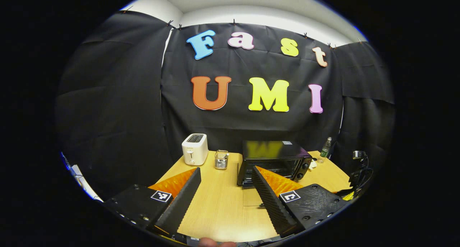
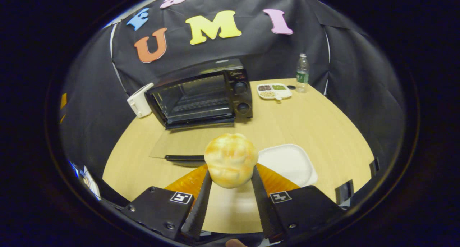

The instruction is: Open the electric oven with the left hand, put the food in, and close the electric oven.

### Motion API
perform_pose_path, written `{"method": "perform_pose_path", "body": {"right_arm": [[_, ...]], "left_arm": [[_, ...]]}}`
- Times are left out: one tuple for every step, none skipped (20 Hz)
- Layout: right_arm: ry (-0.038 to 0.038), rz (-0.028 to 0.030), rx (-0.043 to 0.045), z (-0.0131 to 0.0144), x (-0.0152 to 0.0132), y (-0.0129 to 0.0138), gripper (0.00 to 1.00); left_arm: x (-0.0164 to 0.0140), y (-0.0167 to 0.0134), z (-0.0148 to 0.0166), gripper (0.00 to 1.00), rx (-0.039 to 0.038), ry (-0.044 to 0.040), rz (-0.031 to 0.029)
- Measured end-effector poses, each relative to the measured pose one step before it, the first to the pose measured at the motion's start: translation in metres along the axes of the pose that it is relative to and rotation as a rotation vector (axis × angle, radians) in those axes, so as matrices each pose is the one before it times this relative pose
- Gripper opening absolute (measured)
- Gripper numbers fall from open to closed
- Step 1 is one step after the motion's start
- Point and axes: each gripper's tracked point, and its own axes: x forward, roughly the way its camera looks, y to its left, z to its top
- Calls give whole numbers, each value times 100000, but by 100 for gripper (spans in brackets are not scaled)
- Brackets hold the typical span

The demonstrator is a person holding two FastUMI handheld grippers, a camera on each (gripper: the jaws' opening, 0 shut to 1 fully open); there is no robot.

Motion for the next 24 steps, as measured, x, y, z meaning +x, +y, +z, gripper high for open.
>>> {"method": "perform_pose_path", "body": {"right_arm": [[-1763, 1587, 661, 392, 620, 1420, 64], [-2102, 1632, 1461, 664, 680, 1430, 64], [-2225, 1590, 1809, 660, 923, 1445, 63], [-1597, 1698, 2068, 672, 1018, 1360, 63], [-1789, 1608, 2460, 651, 1044, 1170, 64], [-1883, 1031, 2533, 638, 1161, 955, 63], [-997, 521, 2529, 472, 1300, 628, 63], [-1127, 241, 2694, 413, 1390, 469, 63], [-960, 15, 2152, 405, 1353, 418, 63], [-1091, 234, 2654, 425, 1316, 221, 63], [-481, 641, 2880, 231, 1321, 296, 63], [-499, 555, 4057, 187, 1259, 183, 63], [-914, -292, 4621, 385, 1335, -45, 63], [-729, -883, 4439, 298, 1204, 33, 63], [-1392, -643, 4482, 325, 1062, 120, 65], [-1376, -336, 4131, 307, 972, 17, 64], [-1087, -240, 3991, 115, 966, 146, 63], [-767, -441, 3921, 114, 1067, 41, 63], [-1048, -1018, 2755, 255, 1171, -217, 63], [-1343, -1350, 2681, 473, 1070, -278, 64], [-1091, -1436, 2318, 372, 751, -487, 63], [-1200, -863, 1847, 395, 711, -337, 63], [-1075, -554, 870, 337, 605, -157, 63], [-1142, -450, -347, 274, 634, -99, 63]], "left_arm": [[-241, 449, -467, 94, -378, 1254, -526], [-264, 380, -479, 93, 347, 1362, -555], [-218, 226, -362, 93, 593, 738, -491], [-114, 410, -207, 93, 782, 985, -352], [-76, 382, -25, 93, 668, 392, -13], [-101, 490, -8, 93, 527, 204, 431], [20, 338, 69, 93, -107, 332, 403], [-136, 66, -7, 93, -186, 484, -307], [-234, 165, 81, 93, 537, 159, -121], [-137, 69, -21, 93, 742, 284, -10], [-168, 72, -94, 93, 282, 508, -43], [-166, -97, -188, 84, -543, 660, -364], [-64, -320, -215, 84, -340, 858, -791], [-73, -133, -300, 84, 639, 993, -540], [2, 21, -129, 84, 1103, 1170, -243], [11, 7, -123, 84, 523, 910, -171], [-216, 69, -351, 84, 29, 634, -25], [22, 164, -127, 84, 21, 607, 322], [-54, 166, -206, 84, 458, 835, 547], [74, 153, -31, 84, 470, 812, 499], [52, 115, -199, 84, 147, 818, 309], [-140, 85, -107, 93, 146, 403, 356], [-303, 148, -59, 93, 607, 145, 459], [-70, 217, -5, 93, 776, 39, 680]]}}
